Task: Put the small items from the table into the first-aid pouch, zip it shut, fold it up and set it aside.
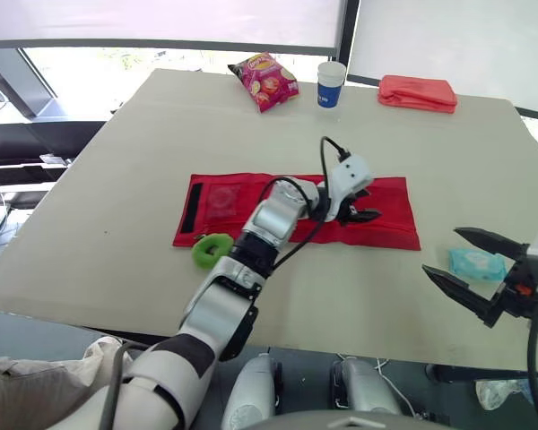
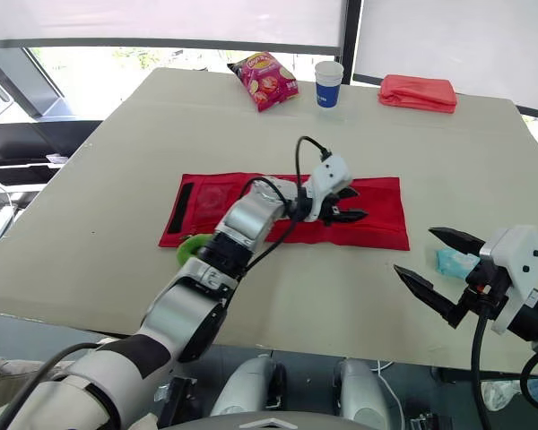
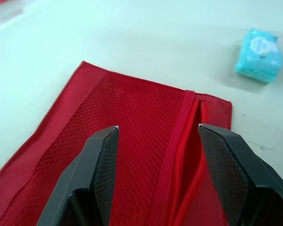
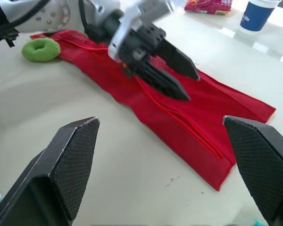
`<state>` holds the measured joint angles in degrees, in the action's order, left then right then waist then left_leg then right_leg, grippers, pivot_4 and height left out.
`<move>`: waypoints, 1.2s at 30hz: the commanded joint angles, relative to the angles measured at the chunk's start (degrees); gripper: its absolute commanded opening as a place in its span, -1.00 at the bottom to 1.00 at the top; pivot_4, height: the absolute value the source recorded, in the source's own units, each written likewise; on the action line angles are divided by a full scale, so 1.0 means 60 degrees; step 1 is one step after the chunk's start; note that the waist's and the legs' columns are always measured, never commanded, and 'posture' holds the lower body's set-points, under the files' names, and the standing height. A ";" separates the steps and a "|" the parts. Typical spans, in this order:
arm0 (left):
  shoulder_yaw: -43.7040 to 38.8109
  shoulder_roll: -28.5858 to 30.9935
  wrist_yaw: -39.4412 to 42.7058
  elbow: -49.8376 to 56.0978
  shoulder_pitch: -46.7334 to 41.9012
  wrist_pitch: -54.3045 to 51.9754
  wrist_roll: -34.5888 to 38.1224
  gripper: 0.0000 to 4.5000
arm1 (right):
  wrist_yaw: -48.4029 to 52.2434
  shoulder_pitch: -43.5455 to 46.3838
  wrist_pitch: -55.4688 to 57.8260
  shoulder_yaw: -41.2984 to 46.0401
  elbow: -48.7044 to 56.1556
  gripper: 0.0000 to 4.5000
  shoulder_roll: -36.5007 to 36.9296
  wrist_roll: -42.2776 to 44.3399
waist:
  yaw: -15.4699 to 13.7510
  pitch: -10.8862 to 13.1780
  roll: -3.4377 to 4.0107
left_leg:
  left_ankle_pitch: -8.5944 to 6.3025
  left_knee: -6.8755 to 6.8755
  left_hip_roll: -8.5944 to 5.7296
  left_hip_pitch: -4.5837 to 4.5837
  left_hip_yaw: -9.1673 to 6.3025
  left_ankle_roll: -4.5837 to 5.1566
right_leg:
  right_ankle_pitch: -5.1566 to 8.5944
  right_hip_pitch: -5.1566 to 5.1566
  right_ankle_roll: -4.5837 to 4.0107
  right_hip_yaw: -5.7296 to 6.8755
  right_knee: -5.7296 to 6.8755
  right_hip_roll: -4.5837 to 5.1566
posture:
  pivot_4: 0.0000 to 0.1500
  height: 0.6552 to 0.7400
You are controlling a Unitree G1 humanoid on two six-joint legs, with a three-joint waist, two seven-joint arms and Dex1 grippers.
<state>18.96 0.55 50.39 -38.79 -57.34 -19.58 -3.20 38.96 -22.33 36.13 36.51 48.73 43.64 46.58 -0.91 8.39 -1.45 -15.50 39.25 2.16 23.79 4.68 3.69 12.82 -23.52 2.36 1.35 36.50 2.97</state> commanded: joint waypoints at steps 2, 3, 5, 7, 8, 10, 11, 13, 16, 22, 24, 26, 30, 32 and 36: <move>0.0428 -0.0370 -0.0031 -0.1807 -0.0733 0.1422 -0.0527 0.28 | -0.0420 -0.0311 0.0099 0.0527 0.0339 1.00 -0.0108 0.0245 | 0.0001 0.0001 -0.0002 | -0.0001 -0.0007 0.0000 0.0008 0.0000 0.0002 | -0.0014 -0.0004 -0.0025 0.0001 -0.0014 0.0002 | 1.00 1.00; 0.0570 -0.0378 -0.0152 -0.2181 -0.0836 0.1767 -0.0743 0.28 | -0.0494 -0.0388 0.0092 0.0533 0.0417 1.00 -0.0140 0.0275 | 0.0000 0.0001 -0.0002 | -0.0002 -0.0010 0.0000 0.0009 0.0003 0.0003 | -0.0015 -0.0004 -0.0027 -0.0001 -0.0020 0.0002 | 1.00 1.00; 0.0655 -0.0416 -0.0278 -0.2744 -0.0984 0.2188 -0.0970 0.28 | -0.0633 -0.0528 0.0080 0.0539 0.0554 1.00 -0.0218 0.0316 | 0.0002 0.0001 -0.0002 | -0.0003 -0.0012 0.0001 0.0011 0.0004 0.0005 | -0.0015 -0.0004 -0.0032 -0.0002 -0.0028 0.0006 | 1.00 1.00; 0.0704 -0.0433 -0.0336 -0.3104 -0.1091 0.2536 -0.1145 0.28 | -0.0756 -0.0709 0.0057 0.0553 0.0691 1.00 -0.0321 0.0303 | -0.0015 0.0002 -0.0003 | -0.0003 -0.0012 0.0002 0.0012 0.0002 0.0005 | -0.0014 -0.0004 -0.0034 0.0001 -0.0028 0.0009 | 1.00 1.00; 0.0697 -0.0451 -0.0321 -0.3243 -0.1137 0.2684 -0.1186 0.28 | -0.0801 -0.0792 0.0034 0.0561 0.0745 1.00 -0.0368 0.0278 | -0.0026 0.0002 -0.0003 | -0.0003 -0.0011 0.0002 0.0013 0.0000 0.0005 | -0.0014 -0.0004 -0.0035 0.0004 -0.0028 0.0011 | 1.00 1.00; 0.0593 -0.0525 -0.0284 -0.3444 -0.1210 0.2913 -0.1180 0.19 | -0.0852 -0.0921 -0.0012 0.0571 0.0817 1.00 -0.0428 0.0238 | -0.0011 0.0001 -0.0002 | -0.0003 -0.0008 0.0001 0.0012 0.0003 0.0005 | -0.0006 -0.0002 -0.0047 0.0004 -0.0029 0.0017 | 1.00 1.00; 0.0569 -0.0540 -0.0258 -0.3503 -0.1233 0.3046 -0.1205 0.03 | -0.0868 -0.0972 -0.0026 0.0576 0.0842 1.00 -0.0445 0.0229 | -0.0010 0.0001 -0.0002 | -0.0003 -0.0007 0.0002 0.0012 0.0005 0.0005 | -0.0004 -0.0002 -0.0050 0.0003 -0.0029 0.0019 | 1.00 1.00; 0.0386 -0.0604 -0.0057 -0.3497 -0.1251 0.3096 -0.1041 -0.20 | -0.0905 -0.1072 -0.0045 0.0620 0.0879 1.00 -0.0477 0.0232 | -0.0008 0.0001 -0.0002 | -0.0003 -0.0006 0.0002 0.0012 0.0005 0.0005 | -0.0004 -0.0002 -0.0051 0.0004 -0.0028 0.0021 | 1.00 1.00; 0.0188 -0.0534 0.0460 -0.3244 -0.1170 0.2962 -0.0815 -0.77 | -0.0931 -0.1296 -0.0074 0.0756 0.0932 1.00 -0.0542 0.0219 | -0.0006 0.0001 -0.0002 | -0.0003 -0.0006 0.0002 0.0012 0.0005 0.0005 | -0.0003 -0.0003 -0.0053 0.0006 -0.0028 0.0020 | 1.00 1.00; -0.0221 -0.0070 0.1864 -0.1628 -0.0600 0.1439 -0.0074 -0.97 | -0.0569 -0.1985 -0.0296 0.1499 0.0818 1.00 -0.0686 0.0193 | -0.0006 0.0001 0.0000 | -0.0003 -0.0011 0.0003 0.0014 0.0002 0.0005 | -0.0002 -0.0004 -0.0056 0.0007 -0.0027 0.0019 | 1.00 1.00; -0.0304 0.0190 0.2228 -0.0490 -0.0229 0.0436 0.0248 -0.97 | -0.0175 -0.2355 -0.0401 0.2033 0.0670 1.00 -0.0630 0.0175 | 0.0006 0.0000 0.0001 | -0.0004 -0.0012 0.0004 0.0016 0.0002 0.0004 | -0.0002 -0.0005 -0.0055 0.0006 -0.0028 0.0020 | 1.00 1.00; -0.0305 0.0401 0.2455 0.0560 0.0134 -0.0464 0.0509 -0.97 | 0.0123 -0.2585 -0.0467 0.2462 0.0511 1.00 -0.0557 0.0182 | 0.0013 -0.0001 0.0003 | -0.0003 -0.0012 0.0006 0.0015 0.0000 0.0004 | -0.0002 -0.0005 -0.0055 0.0005 -0.0027 0.0018 | 1.00 1.00; -0.0274 0.1036 0.2623 0.3083 0.1112 -0.2525 0.1115 -0.97 | 0.1099 -0.2910 -0.0824 0.3467 -0.0246 1.00 -0.0178 -0.0148 | 0.0015 -0.0004 0.0010 | -0.0003 -0.0008 0.0007 0.0003 0.0007 0.0004 | -0.0002 -0.0001 -0.0055 -0.0007 -0.0015 0.0020 | 1.00 1.00; -0.0247 0.1067 0.2166 0.3183 0.1316 -0.2595 0.1038 -0.97 | 0.1156 -0.2811 -0.1454 0.3224 -0.0776 1.00 0.0330 -0.1634 | 0.0013 -0.0006 0.0013 | -0.0002 -0.0003 0.0007 0.0001 0.0007 0.0003 | 0.0001 -0.0002 -0.0051 -0.0007 -0.0014 0.0019 | 1.00 1.00; -0.0284 0.0723 0.1378 0.2712 0.1187 -0.2271 0.1024 -0.97 | 0.1595 -0.2414 -0.1760 0.2049 -0.1635 1.00 0.1649 -0.3179 | 0.0022 -0.0008 0.0013 | -0.0002 0.0009 0.0001 -0.0002 0.0015 0.0004 | 0.0021 -0.0002 -0.0016 -0.0017 -0.0013 0.0014 | 1.00 1.00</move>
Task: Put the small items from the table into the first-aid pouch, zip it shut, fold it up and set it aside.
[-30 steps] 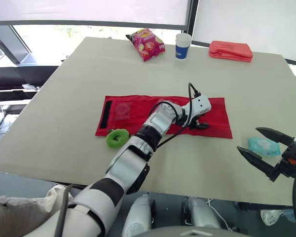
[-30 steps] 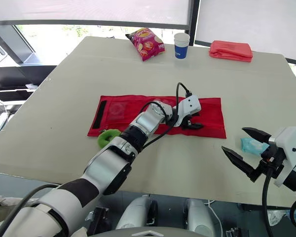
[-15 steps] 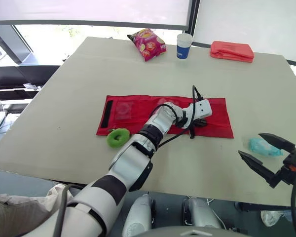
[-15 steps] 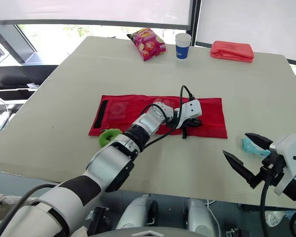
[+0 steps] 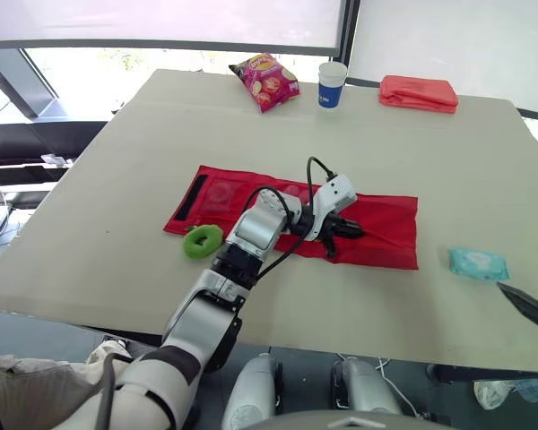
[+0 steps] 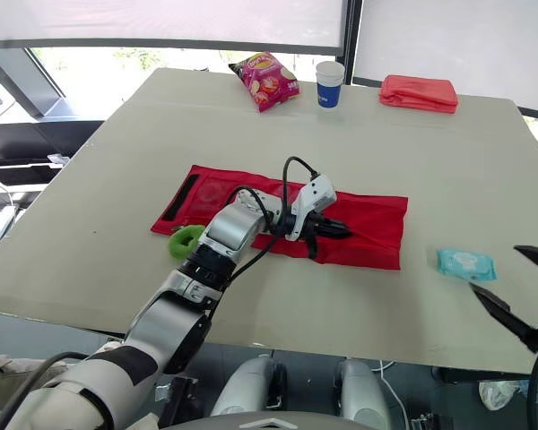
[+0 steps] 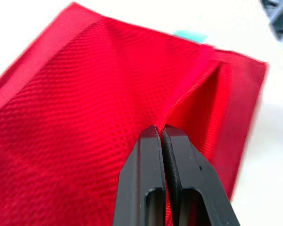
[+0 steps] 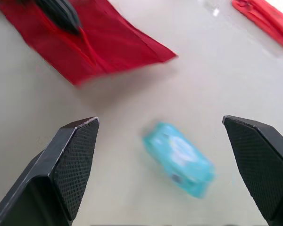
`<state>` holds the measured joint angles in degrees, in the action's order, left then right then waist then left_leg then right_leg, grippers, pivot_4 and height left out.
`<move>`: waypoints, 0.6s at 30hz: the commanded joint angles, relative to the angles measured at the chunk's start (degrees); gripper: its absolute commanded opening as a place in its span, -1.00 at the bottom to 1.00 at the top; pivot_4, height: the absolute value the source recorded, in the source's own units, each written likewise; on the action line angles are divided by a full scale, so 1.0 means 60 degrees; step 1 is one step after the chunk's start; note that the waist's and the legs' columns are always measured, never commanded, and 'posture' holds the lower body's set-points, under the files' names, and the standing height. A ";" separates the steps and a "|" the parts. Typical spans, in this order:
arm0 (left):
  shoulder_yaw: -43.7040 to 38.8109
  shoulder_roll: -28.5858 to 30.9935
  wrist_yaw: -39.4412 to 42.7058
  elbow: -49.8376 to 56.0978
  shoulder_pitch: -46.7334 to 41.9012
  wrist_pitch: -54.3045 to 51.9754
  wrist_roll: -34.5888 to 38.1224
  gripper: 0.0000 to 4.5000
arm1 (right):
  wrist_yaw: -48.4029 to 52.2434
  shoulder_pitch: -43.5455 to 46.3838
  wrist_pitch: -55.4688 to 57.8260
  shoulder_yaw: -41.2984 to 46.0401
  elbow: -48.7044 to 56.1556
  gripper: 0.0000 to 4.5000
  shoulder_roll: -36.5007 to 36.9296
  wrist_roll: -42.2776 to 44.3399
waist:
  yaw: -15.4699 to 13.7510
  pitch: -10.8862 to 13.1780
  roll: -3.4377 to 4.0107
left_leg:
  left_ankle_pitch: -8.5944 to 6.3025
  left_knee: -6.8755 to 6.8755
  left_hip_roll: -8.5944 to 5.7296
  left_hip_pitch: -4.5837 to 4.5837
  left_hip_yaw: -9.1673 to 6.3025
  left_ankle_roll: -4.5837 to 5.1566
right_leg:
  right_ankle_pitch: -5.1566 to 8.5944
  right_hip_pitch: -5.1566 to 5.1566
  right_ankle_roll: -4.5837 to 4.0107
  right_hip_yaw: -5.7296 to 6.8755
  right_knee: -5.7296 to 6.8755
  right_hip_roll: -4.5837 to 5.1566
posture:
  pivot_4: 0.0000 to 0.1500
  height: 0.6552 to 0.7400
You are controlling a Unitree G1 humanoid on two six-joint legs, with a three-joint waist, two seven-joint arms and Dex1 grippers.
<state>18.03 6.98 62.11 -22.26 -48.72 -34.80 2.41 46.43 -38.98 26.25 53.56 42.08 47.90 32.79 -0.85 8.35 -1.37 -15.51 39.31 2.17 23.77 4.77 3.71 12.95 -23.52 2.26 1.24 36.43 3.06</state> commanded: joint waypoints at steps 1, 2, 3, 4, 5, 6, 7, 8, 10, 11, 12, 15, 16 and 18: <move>-0.0135 -0.0459 -0.0745 -0.0213 -0.0325 0.0385 0.0087 -0.97 | 0.0405 0.0580 0.0292 -0.1075 -0.0745 1.00 0.1272 -0.0830 | 0.0009 0.0001 -0.0003 | 0.0000 -0.0001 -0.0001 -0.0005 0.0010 0.0000 | 0.0000 0.0000 0.0000 -0.0013 -0.0001 -0.0003 | 1.00 1.00; -0.0178 -0.0580 -0.0894 -0.0459 -0.0457 0.0551 0.0102 -0.97 | 0.0771 0.0815 0.1210 -0.1355 -0.0933 1.00 0.1852 -0.0148 | 0.0006 0.0002 -0.0003 | 0.0000 -0.0002 -0.0003 -0.0001 0.0012 0.0001 | -0.0001 -0.0003 -0.0001 -0.0022 0.0000 -0.0004 | 1.00 1.00; -0.0197 -0.0663 -0.0982 -0.0662 -0.0568 0.0692 0.0109 -0.97 | 0.0834 0.1177 0.1845 -0.1697 -0.1171 1.00 0.2313 0.0061 | 0.0009 0.0002 0.0000 | 0.0000 -0.0001 -0.0003 0.0000 0.0008 0.0001 | -0.0003 -0.0003 -0.0006 -0.0028 0.0000 -0.0011 | 1.00 1.00; -0.0210 -0.0719 -0.1045 -0.0831 -0.0659 0.0821 0.0114 -0.97 | 0.0994 0.1394 0.1843 -0.2095 -0.1385 1.00 0.2717 -0.0215 | 0.0003 0.0004 -0.0002 | 0.0000 -0.0002 -0.0003 -0.0005 0.0015 0.0001 | -0.0021 -0.0003 -0.0035 -0.0041 0.0001 -0.0009 | 1.00 1.00; -0.0203 -0.0767 -0.1098 -0.0944 -0.0712 0.0913 0.0117 -0.97 | 0.1097 0.1538 0.1800 -0.2359 -0.1535 1.00 0.2970 -0.0476 | -0.0016 0.0006 -0.0006 | 0.0000 -0.0004 -0.0005 0.0003 0.0013 0.0001 | -0.0025 -0.0006 -0.0041 -0.0045 0.0003 -0.0010 | 1.00 1.00; -0.0220 -0.0822 -0.1169 -0.1048 -0.0776 0.0989 0.0132 -0.97 | 0.1138 0.1849 0.1593 -0.2860 -0.1800 1.00 0.3286 -0.0829 | -0.0036 0.0006 -0.0005 | 0.0000 -0.0005 -0.0005 0.0003 0.0001 0.0001 | -0.0023 -0.0004 -0.0043 -0.0041 0.0003 -0.0014 | 1.00 1.00; -0.0255 -0.0838 -0.1199 -0.1152 -0.0839 0.1054 0.0164 -0.97 | 0.1012 0.2506 0.1308 -0.3620 -0.2223 1.00 0.3652 -0.1214 | -0.0010 0.0007 0.0001 | 0.0000 -0.0012 -0.0006 0.0007 -0.0003 0.0001 | -0.0022 -0.0006 -0.0044 -0.0038 0.0001 -0.0017 | 1.00 1.00; -0.0271 -0.0844 -0.1212 -0.1244 -0.0875 0.1128 0.0186 -0.97 | 0.1030 0.3138 0.1150 -0.4324 -0.2610 1.00 0.3962 -0.1512 | -0.0020 0.0007 0.0000 | 0.0000 -0.0019 -0.0008 0.0010 0.0007 0.0001 | -0.0023 -0.0012 -0.0042 -0.0053 -0.0007 -0.0024 | 1.00 1.00; -0.0206 -0.0860 -0.1218 -0.1225 -0.0793 0.1227 0.0175 -0.97 | 0.1270 0.4302 0.1034 -0.5691 -0.3373 1.00 0.4571 -0.1997 | 0.0045 0.0015 0.0010 | 0.0000 -0.0014 -0.0009 0.0005 -0.0003 0.0002 | -0.0019 -0.0002 -0.0035 -0.0055 -0.0007 -0.0032 | 1.00 1.00; -0.0167 -0.0891 -0.1239 -0.1151 -0.0741 0.1214 0.0173 -0.97 | 0.1447 0.4620 0.0987 -0.6066 -0.3625 1.00 0.4709 -0.2169 | 0.0030 0.0019 0.0023 | 0.0000 -0.0015 -0.0008 0.0004 0.0034 0.0002 | -0.0021 -0.0015 -0.0032 -0.0085 -0.0015 -0.0029 | 1.00 1.00; -0.0166 -0.0910 -0.1219 -0.1110 -0.0725 0.1203 0.0195 -0.97 | 0.1656 0.5026 0.0864 -0.6540 -0.3886 1.00 0.4848 -0.2334 | 0.0009 0.0021 0.0014 | 0.0000 -0.0018 -0.0013 0.0005 0.0029 0.0003 | -0.0021 -0.0014 -0.0033 -0.0085 -0.0016 -0.0025 | 1.00 1.00; -0.0108 -0.1061 -0.1245 -0.1047 -0.0651 0.1283 0.0212 -0.97 | 0.2470 0.7370 0.0240 -0.8532 -0.5551 1.00 0.4729 -0.3313 | 0.0010 0.0017 0.0019 | -0.0001 -0.0009 -0.0010 0.0007 0.0013 0.0003 | -0.0023 -0.0006 -0.0031 -0.0092 -0.0020 -0.0046 | 1.00 1.00; -0.0085 -0.1104 -0.1281 -0.1037 -0.0621 0.1300 0.0200 -0.97 | 0.2725 0.7857 0.0109 -0.8935 -0.5941 1.00 0.4676 -0.3524 | 0.0009 0.0016 0.0023 | -0.0001 -0.0009 -0.0011 0.0008 0.0017 0.0002 | -0.0027 -0.0008 -0.0024 -0.0097 -0.0019 -0.0045 | 1.00 1.00; -0.0046 -0.1218 -0.1369 -0.0970 -0.0555 0.1333 0.0178 -0.97 | 0.3295 0.8605 -0.0186 -0.9639 -0.6684 1.00 0.4576 -0.3935 | -0.0011 0.0016 0.0027 | 0.0001 -0.0006 -0.0014 0.0008 0.0025 0.0001 | -0.0035 -0.0008 -0.0012 -0.0102 -0.0017 -0.0043 | 1.00 1.00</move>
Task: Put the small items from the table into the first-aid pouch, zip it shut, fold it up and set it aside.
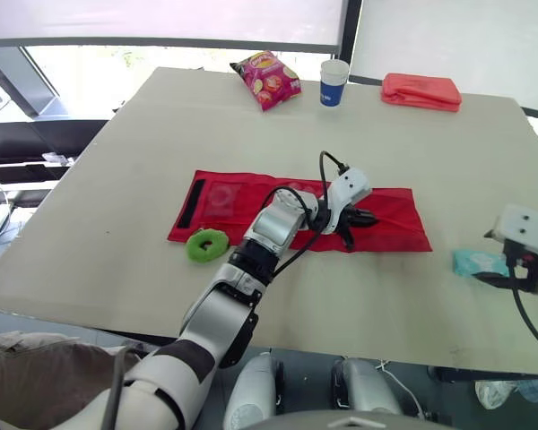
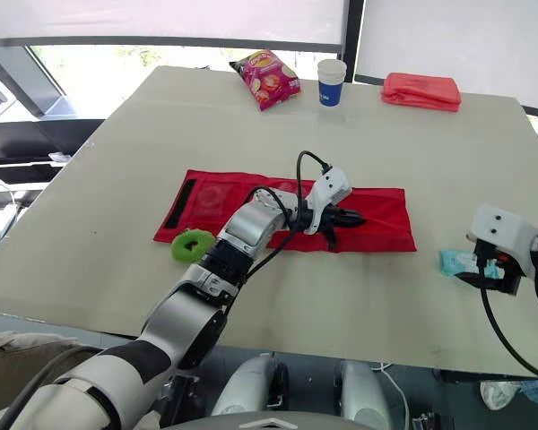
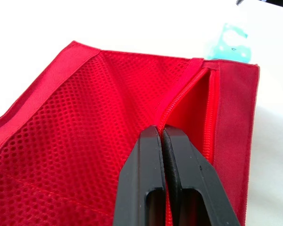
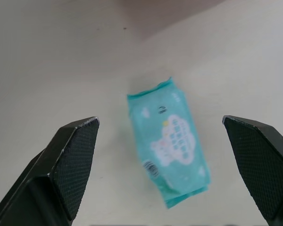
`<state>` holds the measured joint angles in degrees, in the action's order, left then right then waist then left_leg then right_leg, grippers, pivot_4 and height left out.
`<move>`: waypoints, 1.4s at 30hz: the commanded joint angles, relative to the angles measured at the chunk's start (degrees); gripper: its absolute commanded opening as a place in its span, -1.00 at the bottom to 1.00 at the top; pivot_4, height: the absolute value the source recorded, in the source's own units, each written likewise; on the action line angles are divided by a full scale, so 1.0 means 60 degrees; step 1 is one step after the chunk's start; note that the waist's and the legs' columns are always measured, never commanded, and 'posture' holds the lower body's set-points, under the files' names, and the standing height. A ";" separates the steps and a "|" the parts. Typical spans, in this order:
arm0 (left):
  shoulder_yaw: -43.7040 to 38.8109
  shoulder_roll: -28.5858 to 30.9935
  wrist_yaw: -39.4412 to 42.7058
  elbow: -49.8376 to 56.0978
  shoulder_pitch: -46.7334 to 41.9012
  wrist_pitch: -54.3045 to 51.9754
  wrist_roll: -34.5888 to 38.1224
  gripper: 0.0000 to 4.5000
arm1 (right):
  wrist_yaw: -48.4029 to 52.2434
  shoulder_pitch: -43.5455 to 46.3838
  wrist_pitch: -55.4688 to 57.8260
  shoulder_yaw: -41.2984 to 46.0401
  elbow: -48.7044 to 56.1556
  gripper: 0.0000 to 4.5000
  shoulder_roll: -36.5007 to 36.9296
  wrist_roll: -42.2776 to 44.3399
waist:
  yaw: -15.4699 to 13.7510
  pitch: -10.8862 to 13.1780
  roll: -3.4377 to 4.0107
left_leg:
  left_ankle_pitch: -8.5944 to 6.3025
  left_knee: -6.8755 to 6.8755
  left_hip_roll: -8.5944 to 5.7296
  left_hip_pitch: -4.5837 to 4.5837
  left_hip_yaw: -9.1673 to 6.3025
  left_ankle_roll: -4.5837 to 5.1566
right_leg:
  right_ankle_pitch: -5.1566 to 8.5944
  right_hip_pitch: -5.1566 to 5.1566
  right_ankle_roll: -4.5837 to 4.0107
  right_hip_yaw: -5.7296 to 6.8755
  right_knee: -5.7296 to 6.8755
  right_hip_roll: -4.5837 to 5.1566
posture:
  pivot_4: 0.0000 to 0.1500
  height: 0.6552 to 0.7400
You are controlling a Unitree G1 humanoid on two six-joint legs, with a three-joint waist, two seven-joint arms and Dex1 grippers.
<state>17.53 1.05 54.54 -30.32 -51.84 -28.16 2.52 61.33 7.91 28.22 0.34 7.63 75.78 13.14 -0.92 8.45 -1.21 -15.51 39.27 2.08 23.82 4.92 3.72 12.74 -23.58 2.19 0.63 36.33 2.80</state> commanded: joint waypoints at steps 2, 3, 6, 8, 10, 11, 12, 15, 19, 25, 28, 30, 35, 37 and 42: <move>0.0071 -0.0388 -0.0234 0.0504 0.0025 0.0224 0.0147 -0.97 | 0.1385 0.1352 -0.0840 -0.1335 -0.1673 1.00 -0.0214 -0.1001 | -0.0018 -0.0001 0.0002 | 0.0001 0.0000 -0.0001 0.0004 -0.0006 -0.0002 | -0.0003 0.0001 0.0006 0.0001 0.0000 -0.0003 | 1.00 1.00; 0.0048 -0.0440 -0.0306 0.0554 0.0034 0.0198 0.0176 -0.97 | 0.1531 0.1634 -0.1028 -0.1581 -0.2060 1.00 -0.0357 -0.1219 | -0.0027 -0.0001 0.0002 | 0.0001 0.0001 0.0000 0.0003 -0.0008 -0.0002 | -0.0007 0.0002 0.0014 0.0001 -0.0002 -0.0005 | 1.00 1.00; 0.0006 -0.0527 -0.0441 0.0588 0.0027 0.0163 0.0212 -0.99 | 0.1839 0.2003 -0.1368 -0.1943 -0.2795 0.89 -0.0581 -0.1593 | -0.0001 -0.0003 0.0005 | 0.0007 0.0001 0.0000 0.0004 -0.0003 -0.0012 | -0.0008 0.0001 0.0018 -0.0001 -0.0003 -0.0004 | 1.00 1.00; 0.0005 -0.0560 -0.0481 0.0576 0.0028 0.0194 0.0208 -1.00 | 0.1946 0.2122 -0.1460 -0.1989 -0.3064 0.68 -0.0675 -0.1670 | 0.0009 -0.0003 0.0006 | 0.0008 0.0000 0.0000 0.0004 0.0002 -0.0013 | -0.0008 0.0001 0.0019 -0.0005 -0.0003 -0.0004 | 1.00 1.00; 0.0012 -0.0591 -0.0513 0.0577 0.0038 0.0229 0.0200 -1.00 | 0.1942 0.2241 -0.1519 -0.1945 -0.3316 0.32 -0.0784 -0.1724 | 0.0018 -0.0006 0.0016 | 0.0014 0.0000 0.0000 -0.0001 0.0005 -0.0023 | -0.0008 0.0001 0.0020 -0.0006 -0.0001 -0.0004 | 1.00 1.00; 0.0015 -0.0605 -0.0529 0.0574 0.0041 0.0252 0.0194 -1.00 | 0.1926 0.2252 -0.1559 -0.1895 -0.3429 0.05 -0.0813 -0.1739 | 0.0019 -0.0006 0.0016 | 0.0015 0.0001 0.0001 -0.0003 0.0006 -0.0025 | -0.0008 0.0001 0.0020 -0.0006 0.0000 -0.0004 | 1.00 1.00; 0.0005 -0.0615 -0.0553 0.0562 0.0040 0.0276 0.0191 -1.00 | 0.1898 0.2152 -0.1438 -0.1731 -0.3329 -0.05 -0.0811 -0.1604 | 0.0014 -0.0007 0.0018 | 0.0015 0.0000 0.0001 -0.0004 0.0007 -0.0025 | -0.0008 0.0001 0.0020 -0.0007 0.0001 -0.0004 | 1.00 1.00; -0.0034 -0.0636 -0.0651 0.0515 0.0024 0.0334 0.0208 -1.00 | 0.1749 0.1597 -0.0909 -0.1006 -0.2658 -0.57 -0.0796 -0.1119 | 0.0004 -0.0007 0.0017 | 0.0012 0.0004 0.0002 -0.0009 0.0002 -0.0021 | -0.0009 0.0001 0.0019 -0.0006 0.0021 -0.0002 | 1.00 1.00; -0.0041 -0.0639 -0.0685 0.0483 0.0051 0.0393 0.0217 -1.00 | 0.1222 -0.0372 0.0343 0.1099 -0.0599 -0.99 -0.0772 -0.0463 | -0.0021 -0.0009 0.0022 | 0.0015 0.0005 0.0003 -0.0006 -0.0001 -0.0026 | -0.0009 0.0001 0.0019 -0.0007 0.0026 0.0000 | 1.00 1.00; -0.0069 -0.0620 -0.0707 0.0215 -0.0004 0.0530 0.0214 -1.00 | -0.0510 -0.2680 0.6626 0.5027 0.4820 -0.99 -0.2982 0.0869 | 0.0015 -0.0013 0.0029 | 0.0004 -0.0002 0.0005 -0.0001 -0.0023 -0.0011 | -0.0008 0.0001 0.0020 0.0001 0.0029 -0.0002 | 1.00 1.00; -0.0105 -0.0596 -0.0769 -0.0030 -0.0086 0.0610 0.0179 -1.00 | -0.1838 -0.2500 0.9506 0.5033 0.6776 -0.99 -0.4228 0.0875 | 0.0012 -0.0017 0.0015 | 0.0005 0.0013 0.0011 -0.0007 -0.0038 -0.0012 | -0.0004 0.0003 0.0011 0.0015 0.0041 -0.0002 | 1.00 1.00; -0.0135 -0.0577 -0.0831 -0.0143 -0.0123 0.0633 0.0164 -1.00 | -0.2771 -0.2185 1.0400 0.4426 0.7545 -0.99 -0.5174 0.0771 | 0.0033 -0.0018 0.0014 | 0.0006 0.0013 0.0008 -0.0008 -0.0032 -0.0014 | 0.0011 0.0002 -0.0015 0.0011 0.0049 0.0005 | 1.00 1.00; -0.0143 -0.0608 -0.0931 -0.0427 -0.0242 0.0748 0.0115 -1.00 | -0.5320 -0.1772 1.0713 0.2522 0.7895 -0.99 -0.7483 0.0323 | 0.0040 -0.0026 0.0003 | 0.0005 0.0002 0.0005 -0.0008 -0.0030 -0.0012 | 0.0014 -0.0010 -0.0021 0.0005 0.0056 -0.0003 | 1.00 1.00; -0.0123 -0.0613 -0.0910 -0.0483 -0.0277 0.0815 0.0090 -1.00 | -0.5513 -0.1707 1.0713 0.2302 0.8024 -0.53 -0.7923 0.0505 | 0.0107 -0.0043 -0.0031 | 0.0006 0.0006 0.0008 -0.0015 -0.0013 -0.0012 | 0.0013 -0.0009 -0.0021 -0.0006 0.0056 -0.0005 | 1.00 1.00; -0.0134 -0.0596 -0.0822 -0.0637 -0.0358 0.0924 0.0076 -1.00 | -0.4550 -0.2682 0.9217 0.3925 0.8721 0.32 -0.7345 0.1220 | 0.0071 -0.0045 -0.0026 | 0.0005 0.0010 0.0005 -0.0012 -0.0015 -0.0009 | 0.0007 -0.0008 -0.0010 -0.0005 0.0063 -0.0003 | 1.00 1.00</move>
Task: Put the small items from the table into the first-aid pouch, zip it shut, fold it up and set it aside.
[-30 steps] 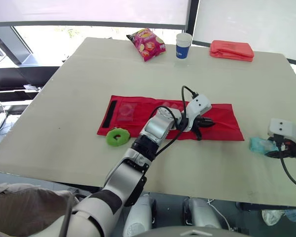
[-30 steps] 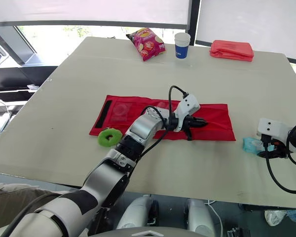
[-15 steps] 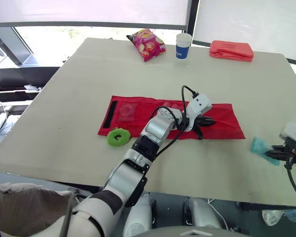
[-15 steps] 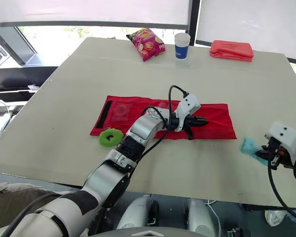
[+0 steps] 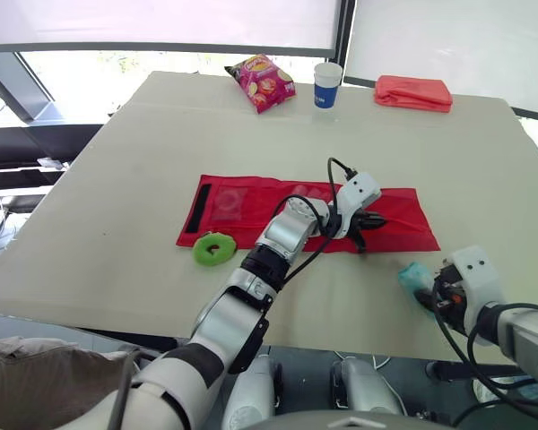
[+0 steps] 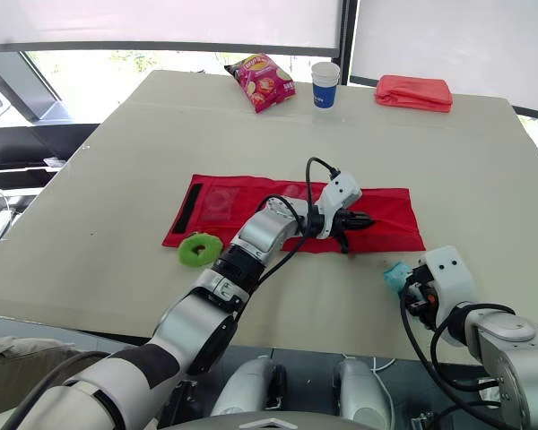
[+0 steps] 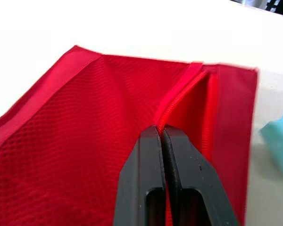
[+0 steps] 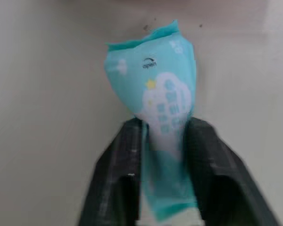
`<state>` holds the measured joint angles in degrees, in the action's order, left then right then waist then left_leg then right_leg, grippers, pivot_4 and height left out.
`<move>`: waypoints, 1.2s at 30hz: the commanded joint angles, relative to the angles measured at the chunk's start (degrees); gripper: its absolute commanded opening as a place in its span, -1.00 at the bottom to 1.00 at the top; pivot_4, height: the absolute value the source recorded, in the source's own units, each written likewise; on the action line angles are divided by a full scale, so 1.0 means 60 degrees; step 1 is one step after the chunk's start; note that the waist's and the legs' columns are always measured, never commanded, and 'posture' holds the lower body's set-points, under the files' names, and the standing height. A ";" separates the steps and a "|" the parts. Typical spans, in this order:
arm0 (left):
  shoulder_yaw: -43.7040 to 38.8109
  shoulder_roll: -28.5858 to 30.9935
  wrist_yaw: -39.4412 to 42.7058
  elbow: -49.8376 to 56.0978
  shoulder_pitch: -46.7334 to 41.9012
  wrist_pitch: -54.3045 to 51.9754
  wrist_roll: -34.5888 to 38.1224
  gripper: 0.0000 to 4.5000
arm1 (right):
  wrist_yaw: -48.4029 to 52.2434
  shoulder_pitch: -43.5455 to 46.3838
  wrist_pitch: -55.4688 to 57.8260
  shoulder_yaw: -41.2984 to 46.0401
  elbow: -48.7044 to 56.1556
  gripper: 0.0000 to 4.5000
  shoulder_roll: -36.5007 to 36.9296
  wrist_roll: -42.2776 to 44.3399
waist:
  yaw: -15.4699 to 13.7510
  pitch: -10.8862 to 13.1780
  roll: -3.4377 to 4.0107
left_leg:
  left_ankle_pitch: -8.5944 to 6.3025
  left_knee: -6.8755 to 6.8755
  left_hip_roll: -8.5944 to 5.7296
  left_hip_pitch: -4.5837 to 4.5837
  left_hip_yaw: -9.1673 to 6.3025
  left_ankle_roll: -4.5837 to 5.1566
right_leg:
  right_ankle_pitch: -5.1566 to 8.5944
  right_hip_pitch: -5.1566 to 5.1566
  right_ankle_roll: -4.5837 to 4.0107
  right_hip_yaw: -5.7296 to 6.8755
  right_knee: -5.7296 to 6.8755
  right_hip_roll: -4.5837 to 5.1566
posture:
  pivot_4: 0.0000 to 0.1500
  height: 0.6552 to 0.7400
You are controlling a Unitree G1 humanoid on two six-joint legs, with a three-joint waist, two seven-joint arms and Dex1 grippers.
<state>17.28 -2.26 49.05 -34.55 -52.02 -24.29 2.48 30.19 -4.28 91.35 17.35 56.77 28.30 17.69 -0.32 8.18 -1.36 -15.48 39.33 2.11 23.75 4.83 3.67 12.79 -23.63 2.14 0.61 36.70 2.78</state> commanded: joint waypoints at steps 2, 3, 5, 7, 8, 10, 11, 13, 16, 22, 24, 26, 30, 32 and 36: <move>-0.0090 -0.0020 0.0149 0.0012 -0.0345 0.0328 0.0080 -1.00 | 0.1303 -0.1753 -0.2922 0.2124 0.0538 0.64 0.0791 0.0877 | -0.0114 0.0001 0.0003 | -0.0002 -0.0008 -0.0006 0.0006 -0.0008 0.0003 | -0.0009 -0.0001 0.0019 0.0005 -0.0003 0.0001 | 1.00 1.00; -0.0095 -0.0006 0.0180 -0.0015 -0.0359 0.0351 0.0086 -1.00 | 0.1673 -0.2279 -0.3567 0.2751 0.0538 0.76 0.0626 0.1139 | -0.0133 0.0001 0.0002 | -0.0003 -0.0011 -0.0008 0.0008 -0.0012 0.0004 | -0.0010 0.0000 0.0025 0.0011 -0.0006 0.0001 | 1.00 1.00; -0.0108 0.0041 0.0266 -0.0069 -0.0404 0.0399 0.0100 -1.00 | 0.2372 -0.3426 -0.4465 0.3854 0.0538 0.98 0.0332 0.1447 | -0.0119 0.0000 0.0003 | -0.0003 -0.0021 -0.0010 0.0013 -0.0030 0.0005 | -0.0005 0.0010 0.0037 0.0025 -0.0021 -0.0003 | 1.00 1.00; -0.0127 0.0115 0.0361 -0.0129 -0.0452 0.0456 0.0111 -1.00 | 0.3189 -0.4605 -0.5665 0.4696 0.0388 0.98 0.0219 0.1483 | -0.0087 0.0000 0.0005 | -0.0004 -0.0021 -0.0012 0.0008 -0.0024 0.0005 | 0.0000 0.0010 0.0046 0.0015 -0.0020 -0.0004 | 1.00 1.00; -0.0140 0.0170 0.0424 -0.0134 -0.0468 0.0479 0.0115 -1.00 | 0.3676 -0.5158 -0.6356 0.5193 0.0135 0.98 0.0144 0.1562 | -0.0080 0.0001 0.0004 | -0.0004 -0.0021 -0.0010 0.0004 -0.0025 0.0005 | 0.0008 0.0013 0.0058 0.0016 -0.0021 -0.0005 | 1.00 1.00; -0.0184 0.0286 0.0541 -0.0178 -0.0509 0.0546 0.0121 -1.00 | 0.4330 -0.5821 -0.7297 0.5821 -0.0239 0.98 0.0006 0.1792 | -0.0081 -0.0004 0.0022 | -0.0004 -0.0014 -0.0008 0.0002 -0.0012 0.0006 | 0.0026 0.0009 0.0073 0.0006 -0.0020 -0.0004 | 1.00 1.00; -0.0194 0.0330 0.0580 -0.0217 -0.0530 0.0581 0.0105 -1.00 | 0.4456 -0.6007 -0.7659 0.5965 -0.0402 0.98 -0.0039 0.1911 | -0.0070 -0.0004 0.0016 | -0.0004 -0.0013 -0.0008 -0.0008 -0.0016 0.0006 | 0.0032 0.0017 0.0067 0.0008 -0.0019 -0.0004 | 1.00 1.00; -0.0179 0.0444 0.0632 -0.0359 -0.0591 0.0686 0.0024 -1.00 | 0.4580 -0.6248 -0.8122 0.5899 -0.0592 0.98 0.0002 0.2139 | 0.0034 -0.0005 0.0014 | -0.0004 -0.0011 0.0005 -0.0012 -0.0004 0.0005 | 0.0043 0.0013 0.0049 0.0003 -0.0019 -0.0009 | 1.00 1.00; -0.0163 0.0535 0.0688 -0.0467 -0.0655 0.0782 -0.0016 -1.00 | 0.4450 -0.6272 -0.8529 0.5323 -0.0857 0.98 0.0153 0.2093 | 0.0070 -0.0006 0.0016 | -0.0004 -0.0011 0.0009 -0.0016 -0.0001 0.0004 | 0.0044 0.0010 0.0045 -0.0001 -0.0014 -0.0006 | 1.00 1.00; -0.0065 0.0580 0.0763 -0.0230 -0.0515 0.0718 -0.0072 -1.00 | 0.3405 -0.5229 -0.9148 0.3104 -0.1894 0.98 0.0248 0.1383 | 0.0003 -0.0001 0.0008 | -0.0004 -0.0014 0.0001 -0.0004 -0.0007 0.0005 | 0.0022 0.0005 0.0002 0.0000 -0.0016 0.0000 | 1.00 1.00; -0.0022 0.0605 0.0805 -0.0164 -0.0457 0.0691 -0.0093 -1.00 | 0.3057 -0.4721 -0.9247 0.2319 -0.2242 0.98 0.0250 0.1161 | -0.0018 -0.0002 0.0009 | -0.0004 -0.0013 -0.0001 -0.0005 -0.0002 0.0005 | 0.0021 0.0003 0.0002 -0.0002 -0.0017 0.0002 | 1.00 1.00; -0.0011 0.0645 0.0859 -0.0157 -0.0490 0.0661 -0.0102 -1.00 | 0.2808 -0.4311 -0.9339 0.1623 -0.2569 0.98 0.0323 0.0914 | -0.0063 -0.0004 0.0014 | -0.0004 -0.0010 -0.0001 -0.0005 -0.0002 0.0005 | 0.0021 0.0003 0.0002 -0.0002 -0.0015 0.0001 | 1.00 1.00; 0.0020 0.0657 0.0873 -0.0234 -0.0585 0.0713 -0.0128 -1.00 | 0.2492 -0.3692 -0.9632 0.0673 -0.3385 0.66 0.0479 0.0509 | -0.0085 -0.0003 0.0014 | -0.0004 -0.0013 -0.0002 0.0002 -0.0004 0.0005 | 0.0021 0.0000 -0.0001 -0.0002 -0.0016 -0.0002 | 1.00 1.00; 0.0049 0.0603 0.0865 -0.0164 -0.0585 0.0686 -0.0119 -1.00 | 0.2422 -0.3694 -0.9729 0.0505 -0.3504 0.23 0.0548 0.0435 | -0.0099 -0.0003 0.0014 | -0.0004 -0.0013 -0.0005 0.0003 -0.0007 0.0005 | 0.0021 0.0001 0.0000 0.0000 -0.0015 -0.0002 | 1.00 1.00; 0.0082 0.0421 0.0836 -0.0166 -0.0634 0.0732 -0.0102 -1.00 | 0.2252 -0.4312 -0.9562 0.0860 -0.2754 -0.60 0.0556 0.0758 | -0.0117 -0.0004 0.0015 | -0.0004 -0.0014 -0.0007 0.0005 -0.0012 0.0005 | 0.0021 0.0003 0.0002 0.0002 -0.0016 -0.0003 | 1.00 1.00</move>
<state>17.81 1.20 53.96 -37.43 -54.22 -20.62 1.66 44.13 -28.34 33.52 20.94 36.48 31.36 20.76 -1.02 8.15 -1.27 -15.50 39.25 2.07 23.78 4.74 3.70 12.92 -23.60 2.15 0.64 36.61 2.77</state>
